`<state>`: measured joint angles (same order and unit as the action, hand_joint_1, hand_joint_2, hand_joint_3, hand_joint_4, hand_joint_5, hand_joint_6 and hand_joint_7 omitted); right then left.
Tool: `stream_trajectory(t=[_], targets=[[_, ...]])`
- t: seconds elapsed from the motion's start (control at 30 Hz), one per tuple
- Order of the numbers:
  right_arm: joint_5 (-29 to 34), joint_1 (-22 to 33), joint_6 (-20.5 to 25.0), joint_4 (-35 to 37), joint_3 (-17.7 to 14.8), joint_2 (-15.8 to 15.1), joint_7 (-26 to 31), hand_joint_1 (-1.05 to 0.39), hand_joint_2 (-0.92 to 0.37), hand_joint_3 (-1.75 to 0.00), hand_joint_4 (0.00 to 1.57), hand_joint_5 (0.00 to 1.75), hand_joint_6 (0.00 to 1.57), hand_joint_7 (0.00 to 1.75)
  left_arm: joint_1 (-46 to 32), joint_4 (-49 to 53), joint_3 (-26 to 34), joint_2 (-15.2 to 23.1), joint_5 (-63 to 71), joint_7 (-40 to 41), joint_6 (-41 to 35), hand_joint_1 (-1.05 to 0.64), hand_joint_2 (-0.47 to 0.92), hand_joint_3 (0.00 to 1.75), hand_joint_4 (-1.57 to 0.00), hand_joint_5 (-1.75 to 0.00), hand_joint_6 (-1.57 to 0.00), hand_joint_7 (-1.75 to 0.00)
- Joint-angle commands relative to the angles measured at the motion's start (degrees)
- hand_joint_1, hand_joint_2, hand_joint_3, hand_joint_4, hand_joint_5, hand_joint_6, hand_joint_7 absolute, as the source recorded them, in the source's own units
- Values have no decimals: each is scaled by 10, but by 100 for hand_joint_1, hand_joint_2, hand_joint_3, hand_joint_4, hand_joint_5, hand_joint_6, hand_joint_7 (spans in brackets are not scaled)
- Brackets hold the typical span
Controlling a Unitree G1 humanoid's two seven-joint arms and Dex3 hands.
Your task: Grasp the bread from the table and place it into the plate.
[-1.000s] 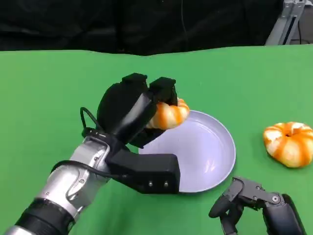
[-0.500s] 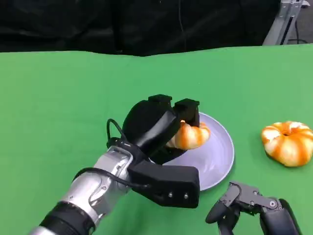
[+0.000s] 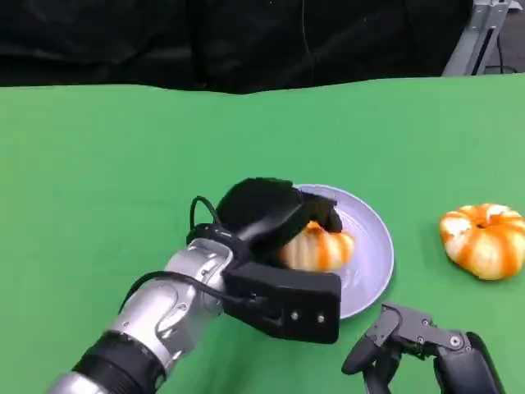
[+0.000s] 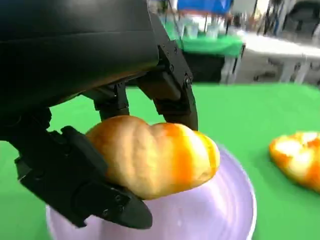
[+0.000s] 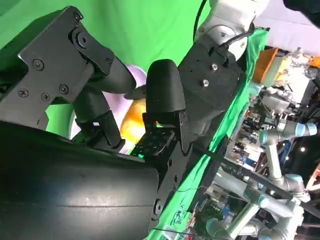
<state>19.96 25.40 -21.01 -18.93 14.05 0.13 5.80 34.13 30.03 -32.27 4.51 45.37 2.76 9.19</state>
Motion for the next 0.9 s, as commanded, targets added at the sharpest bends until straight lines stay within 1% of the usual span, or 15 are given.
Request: stream_trajectory(t=[0.03,0.07,0.13,0.17,0.23,0.33,0.43,0.5,0.6,0.67,0.73,0.9], targets=[[-4,1,0,-2,-5,-3,5,-2,-25,-142,83,164,85,128,13,-7,-9,9,0,-43,-19,-40,92,13,-49,-35,-51,0],[-6,1,2,-3,-5,-3,4,-2,-25,-142,82,164,85,128,14,-7,-12,11,3,-51,-21,-49,92,17,-36,-26,-40,0],[-8,2,4,-4,-5,-4,4,-3,-26,-142,82,165,85,128,15,-10,-20,14,10,-68,-31,-59,92,23,-21,-18,-28,0],[-7,2,3,-4,-5,-4,4,-3,-26,-142,82,165,85,128,16,-12,-23,15,12,-75,-36,-64,92,26,-15,-15,-23,0],[-7,2,3,-3,-6,-4,5,-2,-26,-141,82,165,85,128,16,-16,-25,16,15,-84,-43,-67,92,28,-11,-13,-19,0],[-7,2,3,-3,-6,-4,5,-2,-26,-141,83,165,85,128,15,-19,-25,16,16,-86,-46,-68,92,29,-9,-12,-18,0],[-10,9,-1,-6,-5,-5,4,-2,-27,-141,82,164,85,128,0,-64,-17,28,9,-121,-65,-81,92,33,-1,-2,-5,0],[-11,10,-2,-7,-5,-6,4,-2,-27,-140,82,164,85,128,-3,-75,-17,30,8,-129,-71,-83,92,33,0,0,-3,0],[-11,10,-2,-7,-5,-6,4,-1,-27,-140,82,164,85,128,-6,-82,-18,32,7,-133,-76,-84,92,34,0,0,-2,0],[-11,6,-3,-2,-7,-7,5,-3,-27,-139,82,163,85,128,-36,-163,26,66,-44,-165,-61,-86,92,36,-2,-1,-4,-1],[-14,4,-2,0,-7,-6,4,-3,-27,-139,82,162,86,128,-60,-215,59,87,-89,-191,-51,-86,92,37,-3,-2,-6,-2],[-16,4,-2,1,-6,-6,4,-4,-27,-139,82,162,86,129,-68,-235,66,95,-107,-205,-54,-86,92,38,-4,-3,-7,-3]])
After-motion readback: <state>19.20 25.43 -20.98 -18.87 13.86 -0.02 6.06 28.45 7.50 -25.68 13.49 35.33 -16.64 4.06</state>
